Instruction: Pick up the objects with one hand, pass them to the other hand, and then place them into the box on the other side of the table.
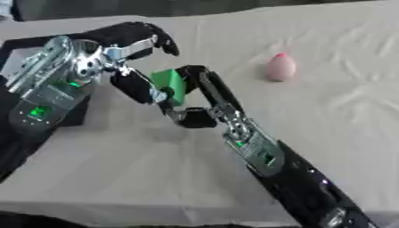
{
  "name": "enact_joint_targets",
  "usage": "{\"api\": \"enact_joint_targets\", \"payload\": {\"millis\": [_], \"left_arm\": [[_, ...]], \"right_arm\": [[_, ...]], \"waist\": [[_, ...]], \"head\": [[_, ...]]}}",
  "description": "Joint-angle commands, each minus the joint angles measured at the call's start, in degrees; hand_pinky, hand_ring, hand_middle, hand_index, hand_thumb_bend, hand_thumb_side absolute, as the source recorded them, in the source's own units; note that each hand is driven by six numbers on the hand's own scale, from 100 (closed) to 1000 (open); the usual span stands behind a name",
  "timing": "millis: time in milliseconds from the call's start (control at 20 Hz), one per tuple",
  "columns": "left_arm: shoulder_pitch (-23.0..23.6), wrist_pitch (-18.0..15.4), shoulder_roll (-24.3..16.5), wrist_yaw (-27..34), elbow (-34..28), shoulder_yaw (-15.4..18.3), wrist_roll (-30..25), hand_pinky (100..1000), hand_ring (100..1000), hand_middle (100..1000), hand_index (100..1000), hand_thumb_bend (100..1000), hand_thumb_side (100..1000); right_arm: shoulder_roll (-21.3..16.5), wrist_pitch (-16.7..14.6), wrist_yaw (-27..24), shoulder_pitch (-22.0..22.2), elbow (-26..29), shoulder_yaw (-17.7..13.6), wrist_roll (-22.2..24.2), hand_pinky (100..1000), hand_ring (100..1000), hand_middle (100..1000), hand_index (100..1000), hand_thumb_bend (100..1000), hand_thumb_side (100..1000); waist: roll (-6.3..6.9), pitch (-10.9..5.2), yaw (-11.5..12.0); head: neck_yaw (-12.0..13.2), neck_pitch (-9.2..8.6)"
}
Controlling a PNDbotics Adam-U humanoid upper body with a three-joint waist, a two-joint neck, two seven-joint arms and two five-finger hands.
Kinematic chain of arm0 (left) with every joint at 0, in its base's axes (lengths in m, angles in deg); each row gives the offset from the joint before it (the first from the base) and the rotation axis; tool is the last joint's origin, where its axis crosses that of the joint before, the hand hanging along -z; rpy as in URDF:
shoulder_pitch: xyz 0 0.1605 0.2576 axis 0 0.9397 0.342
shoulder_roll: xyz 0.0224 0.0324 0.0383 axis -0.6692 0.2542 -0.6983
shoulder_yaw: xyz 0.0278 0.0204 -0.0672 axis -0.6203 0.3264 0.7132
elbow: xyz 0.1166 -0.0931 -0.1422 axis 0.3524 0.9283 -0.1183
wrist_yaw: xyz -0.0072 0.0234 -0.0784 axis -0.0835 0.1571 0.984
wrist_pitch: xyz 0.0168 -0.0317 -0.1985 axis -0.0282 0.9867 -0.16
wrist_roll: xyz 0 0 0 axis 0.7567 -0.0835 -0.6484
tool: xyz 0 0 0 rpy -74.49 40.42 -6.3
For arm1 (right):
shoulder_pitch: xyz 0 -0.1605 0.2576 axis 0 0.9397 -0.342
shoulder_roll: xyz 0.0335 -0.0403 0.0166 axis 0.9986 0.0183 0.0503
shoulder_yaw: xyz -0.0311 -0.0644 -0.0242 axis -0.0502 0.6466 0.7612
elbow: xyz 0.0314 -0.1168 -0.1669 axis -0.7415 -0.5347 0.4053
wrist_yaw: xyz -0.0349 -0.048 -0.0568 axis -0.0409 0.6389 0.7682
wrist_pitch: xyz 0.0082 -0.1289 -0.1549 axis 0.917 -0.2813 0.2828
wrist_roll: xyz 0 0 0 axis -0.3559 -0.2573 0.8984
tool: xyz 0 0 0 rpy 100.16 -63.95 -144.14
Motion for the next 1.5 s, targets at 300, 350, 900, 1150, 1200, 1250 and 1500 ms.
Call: {"api": "enact_joint_targets", "payload": {"millis": [300, 350, 900, 1150, 1200, 1250, 1500], "left_arm": [[-0.66, 3.65, -0.39, 1.81, -0.49, 0.50, -5.30, 868, 883, 784, 844, 355, 251], [-0.67, 3.84, -0.43, 2.18, -0.74, 0.59, -5.57, 868, 882, 783, 843, 354, 255], [-0.53, 4.41, -0.94, 2.60, -0.92, 0.59, -7.22, 873, 887, 789, 839, 377, 238], [-0.18, 3.79, -0.83, 1.44, 0.47, 0.64, -7.30, 877, 889, 791, 843, 384, 193], [-0.13, 3.66, -0.77, 1.25, 0.76, 0.65, -7.26, 877, 889, 791, 843, 384, 188], [-0.08, 3.53, -0.73, 1.10, 1.02, 0.65, -7.21, 877, 889, 791, 844, 384, 184], [0.14, 3.23, -0.47, 0.39, 2.06, 0.78, -6.61, 878, 890, 793, 844, 380, 173]], "right_arm": [[-0.34, -0.05, -0.10, -0.99, 1.46, -0.04, -0.05, 613, 600, 552, 580, 100, 100], [-0.36, -0.05, -0.09, -1.01, 1.45, -0.04, -0.05, 613, 600, 552, 580, 100, 100], [-0.55, -0.22, -0.04, -0.97, 1.56, -0.07, -0.43, 614, 601, 553, 581, 100, 100], [-0.51, -0.70, 0.30, -0.88, 1.72, -0.03, -0.74, 615, 602, 553, 581, 100, 100], [-0.49, -0.79, 0.35, -0.87, 1.74, -0.02, -0.79, 615, 602, 553, 581, 100, 100], [-0.47, -0.88, 0.38, -0.86, 1.76, -0.02, -0.85, 615, 602, 553, 581, 100, 100], [-0.39, -1.36, 0.58, -0.84, 1.87, 0.05, -0.98, 615, 601, 553, 580, 100, 100]], "waist": [[-0.19, -0.75, 0.04], [-0.20, -0.74, 0.06], [-0.37, -0.69, 0.18], [-0.40, -0.66, 0.12], [-0.41, -0.64, 0.09], [-0.41, -0.61, 0.07], [-0.42, -0.49, -0.02]], "head": [[0.30, -0.04], [0.31, -0.04], [0.51, -0.04], [0.64, -0.04], [0.66, -0.04], [0.68, -0.04], [0.78, -0.04]]}}
